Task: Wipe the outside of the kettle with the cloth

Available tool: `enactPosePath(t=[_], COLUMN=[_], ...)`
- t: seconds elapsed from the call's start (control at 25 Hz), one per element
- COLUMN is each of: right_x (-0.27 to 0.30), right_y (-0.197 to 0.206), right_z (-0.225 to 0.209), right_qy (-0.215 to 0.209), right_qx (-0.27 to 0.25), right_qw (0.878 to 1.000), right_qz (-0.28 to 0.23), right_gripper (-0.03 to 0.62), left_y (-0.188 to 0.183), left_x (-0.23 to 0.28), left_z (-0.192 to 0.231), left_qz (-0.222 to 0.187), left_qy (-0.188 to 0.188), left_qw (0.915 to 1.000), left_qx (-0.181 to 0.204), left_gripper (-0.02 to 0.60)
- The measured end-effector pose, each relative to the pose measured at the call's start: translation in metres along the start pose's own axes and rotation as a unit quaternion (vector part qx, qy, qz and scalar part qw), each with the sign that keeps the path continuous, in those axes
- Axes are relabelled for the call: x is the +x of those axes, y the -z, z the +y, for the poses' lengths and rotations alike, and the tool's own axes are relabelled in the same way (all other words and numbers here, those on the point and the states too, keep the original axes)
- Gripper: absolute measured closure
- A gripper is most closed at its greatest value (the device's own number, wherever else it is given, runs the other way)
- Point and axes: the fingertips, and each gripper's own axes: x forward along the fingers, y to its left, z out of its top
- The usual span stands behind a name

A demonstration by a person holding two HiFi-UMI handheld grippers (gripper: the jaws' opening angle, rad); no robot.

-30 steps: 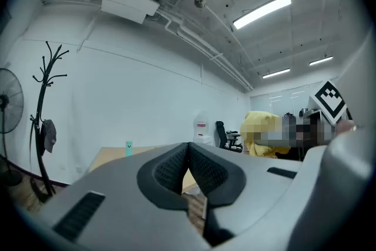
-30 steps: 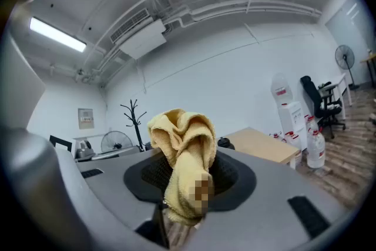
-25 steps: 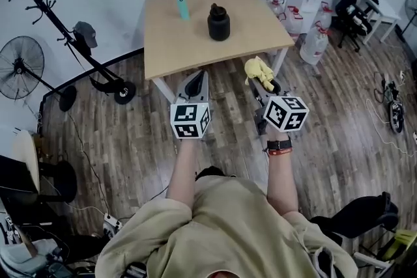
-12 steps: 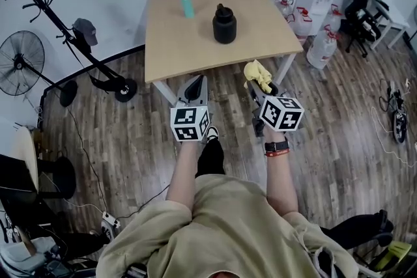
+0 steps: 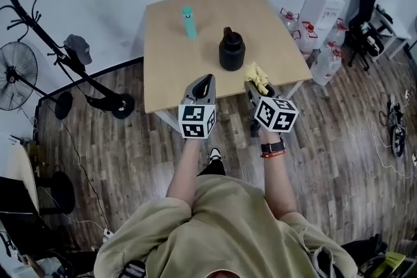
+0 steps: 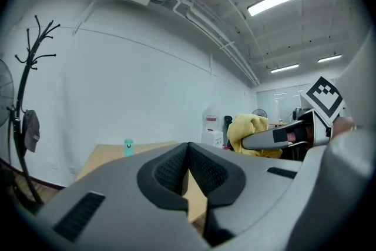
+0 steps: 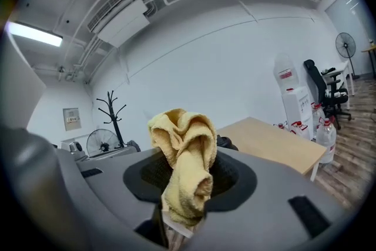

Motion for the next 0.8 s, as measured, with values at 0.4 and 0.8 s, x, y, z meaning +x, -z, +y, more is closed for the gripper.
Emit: enactPosePath(t=[0.4,0.8], right_x=[0.151,0.238], right_y=[-0.005,0.027], right_z=[-0.021,-0.063], right_qy=[0.035,0.033], right_qx=[0.01,0.044], right_qw=[0.999,0.996], right_qz=[0.016,0.074], right_gripper=[0.427,0.422], left_y=[0.014,0.048], left_x=[0.122,0.203], left_z=[0.093,0.134], left_qz=[0.01,0.027], left_qy=[0.038,0.035], left_qw=[0.9992,0.9987], left_qx=[-0.004,-0.027], left_gripper=[0.557,0.557])
